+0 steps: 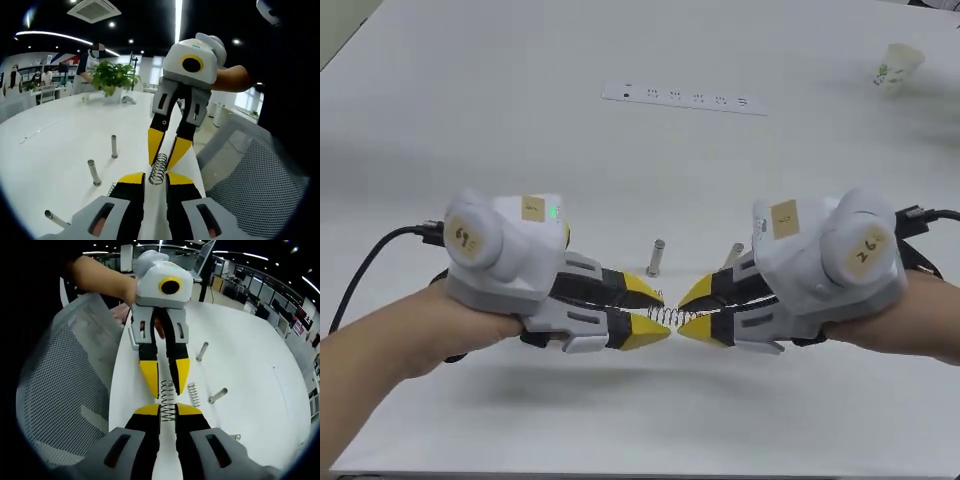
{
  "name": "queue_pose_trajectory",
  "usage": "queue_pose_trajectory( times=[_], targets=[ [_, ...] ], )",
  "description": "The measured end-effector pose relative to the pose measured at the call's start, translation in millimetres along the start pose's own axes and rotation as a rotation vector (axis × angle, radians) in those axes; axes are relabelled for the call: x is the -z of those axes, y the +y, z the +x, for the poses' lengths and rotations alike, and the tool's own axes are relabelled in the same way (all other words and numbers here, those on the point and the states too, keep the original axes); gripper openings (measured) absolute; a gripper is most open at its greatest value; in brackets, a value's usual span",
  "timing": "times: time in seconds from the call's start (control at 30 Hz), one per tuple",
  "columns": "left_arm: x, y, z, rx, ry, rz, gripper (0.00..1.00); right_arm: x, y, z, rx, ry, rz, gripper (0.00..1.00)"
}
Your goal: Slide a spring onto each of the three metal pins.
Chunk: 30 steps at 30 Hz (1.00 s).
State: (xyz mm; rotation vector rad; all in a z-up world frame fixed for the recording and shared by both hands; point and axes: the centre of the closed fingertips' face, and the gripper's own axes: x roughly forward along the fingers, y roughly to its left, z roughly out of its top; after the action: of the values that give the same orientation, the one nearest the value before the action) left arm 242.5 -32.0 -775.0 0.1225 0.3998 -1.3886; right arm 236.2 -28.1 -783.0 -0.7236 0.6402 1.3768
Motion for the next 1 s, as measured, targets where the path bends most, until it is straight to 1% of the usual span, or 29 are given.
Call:
queue_pose_trajectory(
  times=[0.07,0.13,0.2,0.23,0.3,0.7,1.0],
  targets=[
    [-2.2,-1.2,0.7,0.006,-0.011,-0.013,0.08,1.3,0.9,0.3,-0.001,0.003,-0.001,0.08],
    [-3.8,-2.3,1.4,0.007,-0.013,-0.001,0.07,1.7,1.4,0.3,-0.002,0.003,0.000,0.08],
    [-3.6,-4.7,1.6,0.020,-0.010,0.001,0.04,1.5,1.5,0.2,0.000,0.002,-0.002,0.08],
    [-3.9,-4.0,1.6,0.016,-0.011,0.010,0.04,2.0,2.2,-0.1,-0.003,0.005,-0.004,0.08],
    [-3.7,-4.7,1.7,0.021,-0.011,0.002,0.04,1.7,2.6,-0.5,-0.003,0.003,-0.008,0.08],
    [-3.9,-3.5,-2.2,0.021,-0.008,0.001,0.04,-3.1,2.3,-0.7,-0.002,-0.014,-0.018,0.08],
    [-5.5,-4.0,-2.5,0.018,-0.006,0.023,0.03,-3.7,2.0,-0.9,0.000,-0.027,-0.009,0.08]
  ],
)
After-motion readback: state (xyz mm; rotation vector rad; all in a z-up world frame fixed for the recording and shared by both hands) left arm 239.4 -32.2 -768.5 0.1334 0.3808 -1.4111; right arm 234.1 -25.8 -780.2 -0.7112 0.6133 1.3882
